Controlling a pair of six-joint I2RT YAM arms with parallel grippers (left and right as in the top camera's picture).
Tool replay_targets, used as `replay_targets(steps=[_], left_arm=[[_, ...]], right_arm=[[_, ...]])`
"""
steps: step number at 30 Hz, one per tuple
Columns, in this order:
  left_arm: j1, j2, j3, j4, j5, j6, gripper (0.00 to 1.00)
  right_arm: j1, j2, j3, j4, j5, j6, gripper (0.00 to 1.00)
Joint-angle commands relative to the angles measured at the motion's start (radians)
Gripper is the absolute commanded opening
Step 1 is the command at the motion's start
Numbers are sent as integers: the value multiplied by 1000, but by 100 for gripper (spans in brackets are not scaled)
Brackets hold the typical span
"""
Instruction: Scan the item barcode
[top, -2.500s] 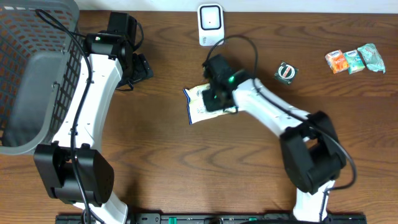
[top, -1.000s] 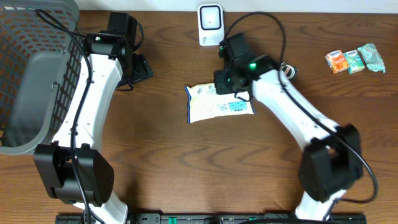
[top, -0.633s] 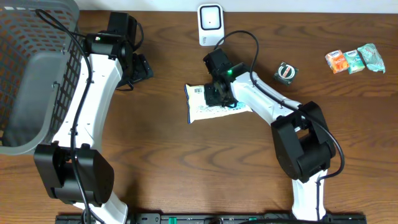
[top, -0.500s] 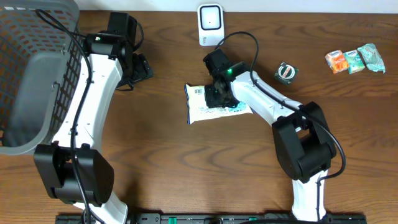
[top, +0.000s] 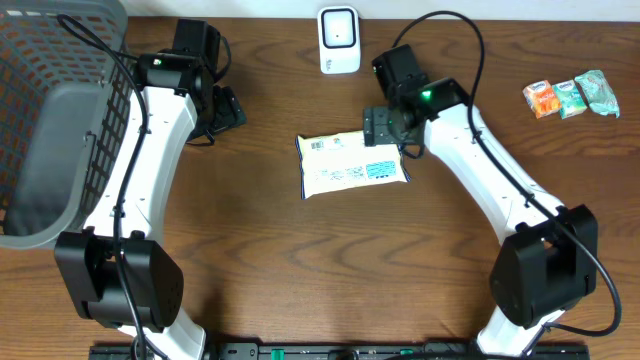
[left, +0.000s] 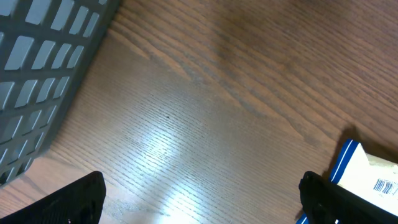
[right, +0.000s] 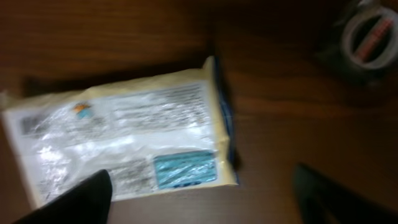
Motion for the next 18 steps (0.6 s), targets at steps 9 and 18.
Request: replay_targets(steps=[9,18], left_arm=[[3,-5,3,-3,-13,17,98],[3,-5,3,-3,-13,17,98]], right_arm=[[-258,5,3,33,12,-75,99],[-283,5,2,7,12,-74,99]])
